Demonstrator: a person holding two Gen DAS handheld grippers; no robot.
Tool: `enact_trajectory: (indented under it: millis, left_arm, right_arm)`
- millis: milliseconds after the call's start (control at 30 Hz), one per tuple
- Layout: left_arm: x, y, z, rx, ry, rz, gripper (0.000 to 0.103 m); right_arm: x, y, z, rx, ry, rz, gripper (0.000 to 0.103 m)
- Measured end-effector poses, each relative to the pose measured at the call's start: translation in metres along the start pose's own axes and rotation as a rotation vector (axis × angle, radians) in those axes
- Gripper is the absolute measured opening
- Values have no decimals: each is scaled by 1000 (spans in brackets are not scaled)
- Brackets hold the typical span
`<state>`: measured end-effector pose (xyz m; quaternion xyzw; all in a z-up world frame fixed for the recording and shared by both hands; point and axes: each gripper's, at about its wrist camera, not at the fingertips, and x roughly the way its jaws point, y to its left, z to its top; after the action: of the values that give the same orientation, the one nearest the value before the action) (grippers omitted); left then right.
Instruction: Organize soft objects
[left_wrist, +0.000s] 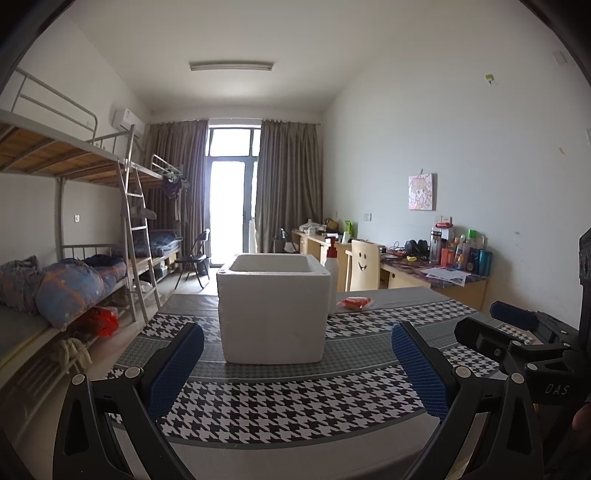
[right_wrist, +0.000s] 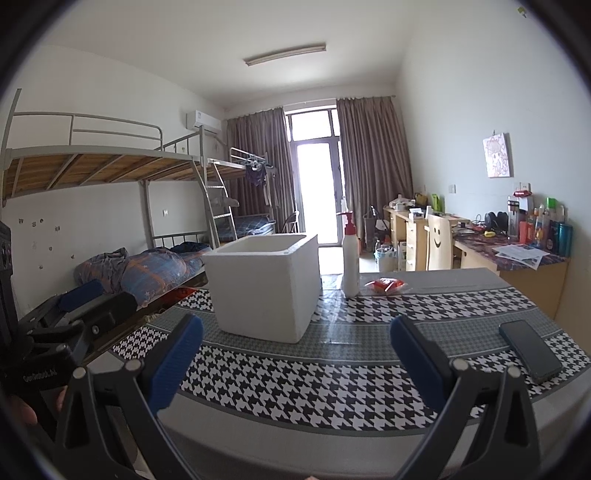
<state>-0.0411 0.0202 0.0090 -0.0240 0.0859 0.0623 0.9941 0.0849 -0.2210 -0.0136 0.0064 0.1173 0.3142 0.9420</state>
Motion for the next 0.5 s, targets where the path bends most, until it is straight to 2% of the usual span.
enact_trajectory:
  millis: [500]
  left_arm:
    - [-21,1,-8,-8,-11,56,102]
  right_arm:
    - [-14,10,-10,-19,-29,-24,102]
